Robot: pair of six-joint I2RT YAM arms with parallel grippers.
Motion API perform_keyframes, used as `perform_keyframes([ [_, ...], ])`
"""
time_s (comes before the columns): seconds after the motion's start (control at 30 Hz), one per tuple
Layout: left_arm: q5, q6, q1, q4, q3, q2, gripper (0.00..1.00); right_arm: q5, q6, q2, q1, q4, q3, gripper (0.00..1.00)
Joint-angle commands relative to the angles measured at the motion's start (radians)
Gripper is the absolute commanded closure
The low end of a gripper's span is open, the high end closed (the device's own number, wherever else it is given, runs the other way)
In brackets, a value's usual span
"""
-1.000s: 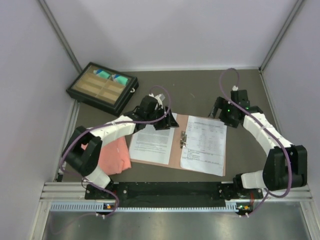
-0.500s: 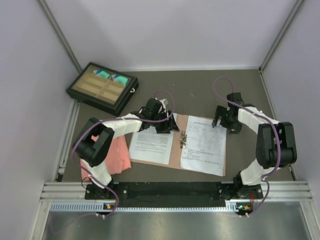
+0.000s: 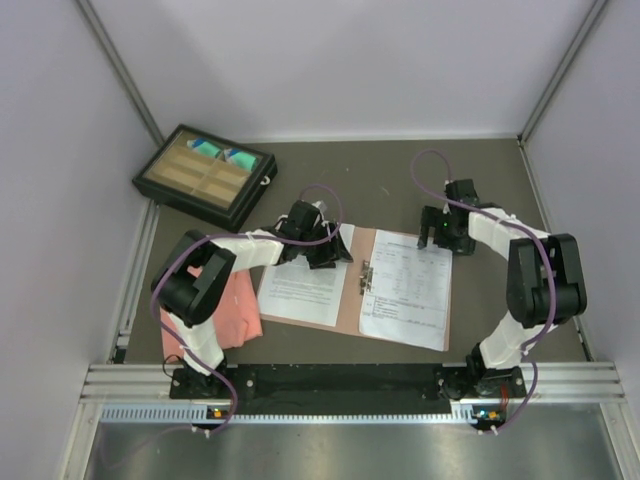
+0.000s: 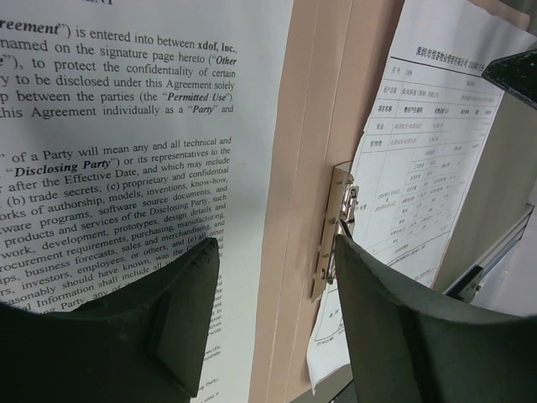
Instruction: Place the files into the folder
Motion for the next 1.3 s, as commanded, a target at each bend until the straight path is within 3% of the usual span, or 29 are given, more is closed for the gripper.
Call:
perform_keyframes([
  [0.0,-0.041,0.004,0.003,0.017,-0.026,0.025,0.37,-0.015,-0.033,0.001,0.04,0.043,0.05,0.01],
  [0.2,-0.035,0.006,0.003,0.019,-0.029,0.022,0.37,-0.038,-0.044,-0.027,0.06,0.057,0.052,0.01],
  [0.47,-0.015,0.018,0.003,0.022,-0.023,-0.014,0.37,0.153,-0.032,-0.048,0.059,-0.021,0.083,0.01],
  [0.93,0.025,0.021,0.001,0.031,-0.043,-0.074,0.37,0.017,0.019,-0.114,0.082,-0.023,0.009,0.01],
  [1.1,0.014,0.045,0.003,0.006,-0.044,-0.143,0.36,-0.11,0.252,-0.229,0.172,-0.072,-0.057,0.01],
  [1.27,0.002,0.07,0.003,-0.066,-0.032,-0.195,0.35,-0.222,0.572,-0.376,0.321,0.05,-0.16,0.04],
])
